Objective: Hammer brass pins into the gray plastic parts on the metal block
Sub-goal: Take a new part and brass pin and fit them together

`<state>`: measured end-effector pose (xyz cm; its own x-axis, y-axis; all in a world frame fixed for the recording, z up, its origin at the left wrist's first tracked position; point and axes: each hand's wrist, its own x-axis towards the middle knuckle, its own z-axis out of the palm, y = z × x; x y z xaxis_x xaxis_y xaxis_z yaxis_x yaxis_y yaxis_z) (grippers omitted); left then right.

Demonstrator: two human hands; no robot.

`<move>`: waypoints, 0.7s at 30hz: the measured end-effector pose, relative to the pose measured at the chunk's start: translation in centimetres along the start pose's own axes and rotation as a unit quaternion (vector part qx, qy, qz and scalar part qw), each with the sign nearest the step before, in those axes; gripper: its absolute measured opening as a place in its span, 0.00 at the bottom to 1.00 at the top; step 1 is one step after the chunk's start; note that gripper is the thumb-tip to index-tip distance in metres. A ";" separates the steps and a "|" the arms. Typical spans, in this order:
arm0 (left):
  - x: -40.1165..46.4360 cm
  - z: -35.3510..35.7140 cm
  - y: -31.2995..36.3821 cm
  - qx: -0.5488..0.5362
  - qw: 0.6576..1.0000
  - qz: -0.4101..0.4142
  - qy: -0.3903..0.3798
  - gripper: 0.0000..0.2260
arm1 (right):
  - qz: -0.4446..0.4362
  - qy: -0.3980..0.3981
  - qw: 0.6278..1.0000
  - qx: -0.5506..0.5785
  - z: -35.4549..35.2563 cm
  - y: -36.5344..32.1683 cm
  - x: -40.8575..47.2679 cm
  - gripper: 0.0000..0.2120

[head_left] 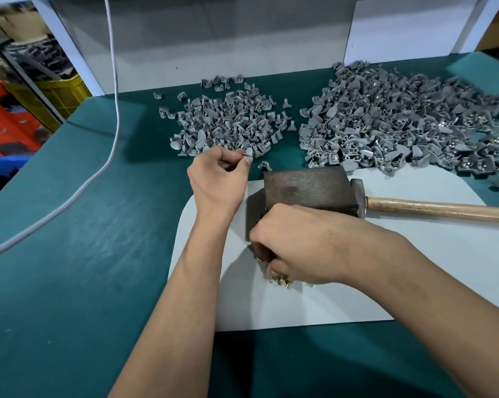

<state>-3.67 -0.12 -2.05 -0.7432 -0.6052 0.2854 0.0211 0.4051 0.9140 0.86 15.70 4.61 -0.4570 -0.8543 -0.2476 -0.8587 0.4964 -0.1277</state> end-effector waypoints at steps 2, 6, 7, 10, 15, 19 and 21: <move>-0.2 0.3 0.0 -0.049 0.998 -0.008 -0.024 0.05 | 0.015 0.011 1.000 -0.004 0.0 0.0 0.1 0.09; -0.6 0.6 0.0 -0.113 0.991 -0.036 -0.058 0.07 | 0.029 0.020 0.999 -0.013 0.1 -0.1 0.0 0.13; -0.7 0.6 0.0 -0.130 0.989 -0.042 -0.063 0.07 | 0.029 0.019 0.999 -0.016 0.1 -0.1 -0.1 0.11; -0.8 0.5 0.2 -0.171 0.982 -0.037 -0.068 0.09 | 0.040 0.019 0.999 -0.031 0.0 -0.2 -0.4 0.12; -0.6 0.5 0.0 -0.215 0.974 -0.044 -0.058 0.14 | 0.049 0.044 0.998 -0.015 0.3 -0.2 -0.5 0.13; -0.5 0.7 -0.1 -0.271 0.958 -0.064 -0.069 0.08 | 0.052 0.056 0.997 0.008 0.4 0.4 -0.6 0.16; -0.4 0.8 -0.2 -0.281 0.955 -0.065 -0.066 0.08 | 0.048 0.076 0.996 0.017 0.5 0.7 -0.7 0.14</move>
<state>-3.86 0.62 -2.54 -0.8413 -0.5180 0.1543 0.2508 -0.1213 0.9604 0.72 16.68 4.22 -0.5690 -0.8147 -0.1118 -0.8021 0.5798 -0.1430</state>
